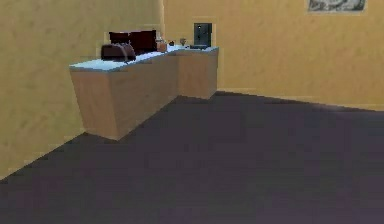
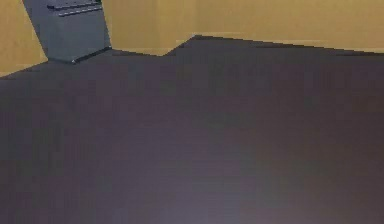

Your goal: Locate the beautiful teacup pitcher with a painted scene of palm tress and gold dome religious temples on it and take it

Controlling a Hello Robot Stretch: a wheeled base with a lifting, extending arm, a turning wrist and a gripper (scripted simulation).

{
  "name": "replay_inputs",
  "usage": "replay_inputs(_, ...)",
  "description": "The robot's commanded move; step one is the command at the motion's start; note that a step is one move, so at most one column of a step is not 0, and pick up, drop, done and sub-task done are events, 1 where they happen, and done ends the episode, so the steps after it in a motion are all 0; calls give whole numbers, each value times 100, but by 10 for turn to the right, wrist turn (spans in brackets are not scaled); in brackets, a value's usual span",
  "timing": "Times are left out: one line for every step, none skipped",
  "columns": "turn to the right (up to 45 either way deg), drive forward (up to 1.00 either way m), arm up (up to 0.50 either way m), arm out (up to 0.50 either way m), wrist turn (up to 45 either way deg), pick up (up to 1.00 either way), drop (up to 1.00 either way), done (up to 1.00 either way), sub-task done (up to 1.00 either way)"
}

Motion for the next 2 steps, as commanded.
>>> replay_inputs(0,100,0,0,0,0,0,0,0)
replay_inputs(0,100,0,0,0,0,0,0,0)
